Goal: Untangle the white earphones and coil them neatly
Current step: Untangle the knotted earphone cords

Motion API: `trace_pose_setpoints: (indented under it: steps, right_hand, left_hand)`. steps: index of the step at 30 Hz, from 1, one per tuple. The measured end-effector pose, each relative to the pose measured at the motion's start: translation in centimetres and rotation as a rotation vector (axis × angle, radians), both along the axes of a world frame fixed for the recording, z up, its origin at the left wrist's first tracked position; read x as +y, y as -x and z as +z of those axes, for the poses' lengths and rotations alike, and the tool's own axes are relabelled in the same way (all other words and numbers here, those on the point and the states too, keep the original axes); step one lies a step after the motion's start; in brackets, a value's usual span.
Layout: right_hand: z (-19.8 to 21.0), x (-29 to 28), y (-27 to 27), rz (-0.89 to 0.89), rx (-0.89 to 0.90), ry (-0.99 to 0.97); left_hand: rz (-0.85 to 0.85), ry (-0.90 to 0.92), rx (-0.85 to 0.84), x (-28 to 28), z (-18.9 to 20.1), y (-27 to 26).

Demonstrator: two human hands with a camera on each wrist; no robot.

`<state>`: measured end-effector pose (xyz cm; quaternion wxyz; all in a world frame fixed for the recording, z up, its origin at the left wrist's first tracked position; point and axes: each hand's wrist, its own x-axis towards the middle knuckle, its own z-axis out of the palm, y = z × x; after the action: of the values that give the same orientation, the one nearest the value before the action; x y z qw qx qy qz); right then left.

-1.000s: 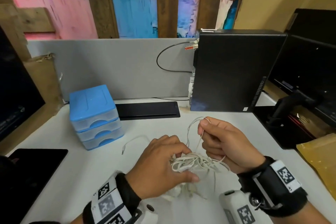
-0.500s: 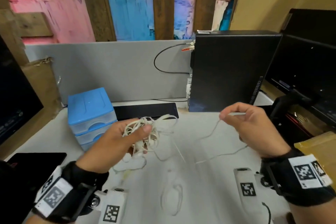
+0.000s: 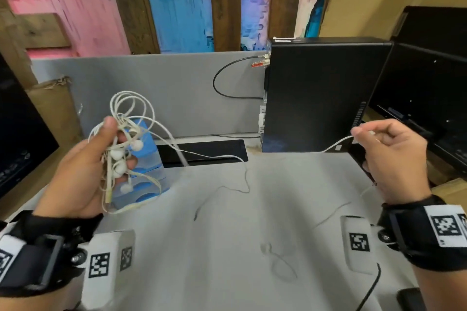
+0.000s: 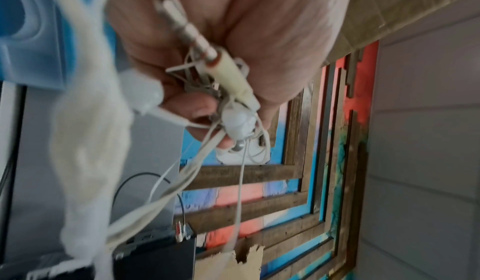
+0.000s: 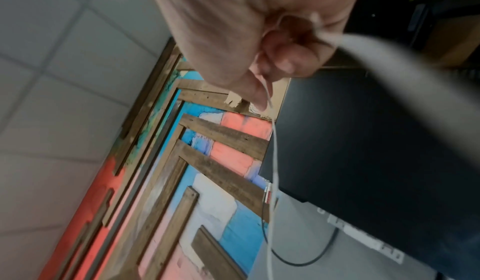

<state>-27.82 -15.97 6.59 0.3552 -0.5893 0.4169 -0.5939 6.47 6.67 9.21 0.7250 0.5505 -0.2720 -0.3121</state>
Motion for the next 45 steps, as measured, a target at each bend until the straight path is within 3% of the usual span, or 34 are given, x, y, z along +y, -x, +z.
trace_pose_setpoints:
  steps: [4, 12, 16, 20, 25, 30, 35, 41, 45]
  right_hand:
    - [-0.6, -0.6, -0.5, -0.112, 0.092, 0.083]
    - [-1.9, -0.8, -1.1, 0.009, 0.227, -0.013]
    - [-2.4, 0.4, -2.1, 0.006, 0.315, 0.051]
    - [-2.3, 3.2, -4.6, 0.178, 0.337, 0.114]
    - [-1.8, 6.2, -6.2, 0.433, 0.144, 0.019]
    - [-2.2, 9.6, -7.6, 0.655, 0.134, -0.012]
    - [-2.3, 10.6, -7.9, 0.782, 0.072, -0.040]
    - [-2.2, 9.3, -7.8, 0.831, 0.017, -0.243]
    - [-2.0, 9.2, -7.2, 1.175, 0.038, -0.364]
  left_hand:
    - [-0.039, 0.002, -0.045, 0.2, -0.2, 0.5]
    - [-0.207, -0.044, -0.062, -1.6, -1.4, 4.6]
    - [-0.269, -0.070, -0.022, -2.0, -1.5, 6.1]
    - [-0.314, -0.077, 0.008, -2.2, -1.6, 7.2]
    - [-0.356, -0.087, 0.057, -2.1, -1.6, 7.8]
    - [-0.409, -0.083, 0.096, -2.1, -1.8, 8.7]
    - [-0.432, -0.068, 0.090, -2.1, -1.7, 9.4]
    - [-0.441, -0.045, 0.139, -2.0, -1.3, 9.2]
    - [-0.424, -0.030, 0.109, -1.9, -1.0, 8.9]
